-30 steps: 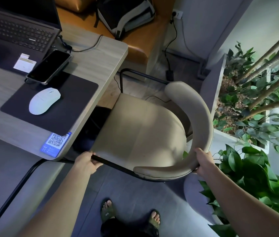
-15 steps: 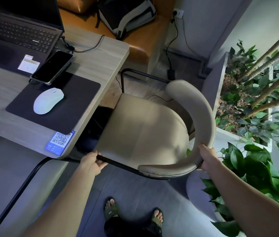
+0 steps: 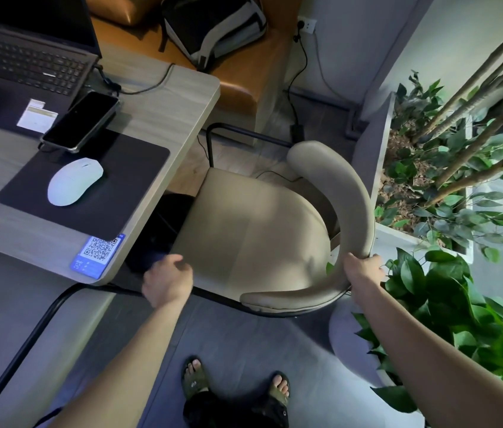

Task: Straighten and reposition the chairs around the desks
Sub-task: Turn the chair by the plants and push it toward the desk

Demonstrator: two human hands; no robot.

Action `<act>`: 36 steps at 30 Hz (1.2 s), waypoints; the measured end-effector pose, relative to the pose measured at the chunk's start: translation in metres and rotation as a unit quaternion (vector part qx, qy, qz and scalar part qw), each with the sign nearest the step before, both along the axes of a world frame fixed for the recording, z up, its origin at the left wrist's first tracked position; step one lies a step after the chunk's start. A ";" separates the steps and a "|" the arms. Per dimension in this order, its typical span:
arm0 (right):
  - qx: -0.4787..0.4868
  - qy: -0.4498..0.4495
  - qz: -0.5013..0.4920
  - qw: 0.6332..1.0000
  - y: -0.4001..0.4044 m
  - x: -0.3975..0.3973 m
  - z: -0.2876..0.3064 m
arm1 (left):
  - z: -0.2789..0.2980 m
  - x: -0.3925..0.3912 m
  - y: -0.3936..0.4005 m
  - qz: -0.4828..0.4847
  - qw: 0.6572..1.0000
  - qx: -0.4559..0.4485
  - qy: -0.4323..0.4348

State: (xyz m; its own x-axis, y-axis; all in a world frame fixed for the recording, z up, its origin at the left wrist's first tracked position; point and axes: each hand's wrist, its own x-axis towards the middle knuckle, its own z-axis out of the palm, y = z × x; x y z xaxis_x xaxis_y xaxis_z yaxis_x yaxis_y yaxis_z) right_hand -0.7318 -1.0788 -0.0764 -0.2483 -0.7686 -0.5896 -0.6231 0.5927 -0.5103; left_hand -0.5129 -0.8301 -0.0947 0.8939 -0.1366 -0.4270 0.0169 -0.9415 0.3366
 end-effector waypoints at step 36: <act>0.026 -0.091 0.026 0.995 0.014 -0.016 0.054 | 0.079 -0.051 -0.054 -0.192 0.917 -0.176 0.303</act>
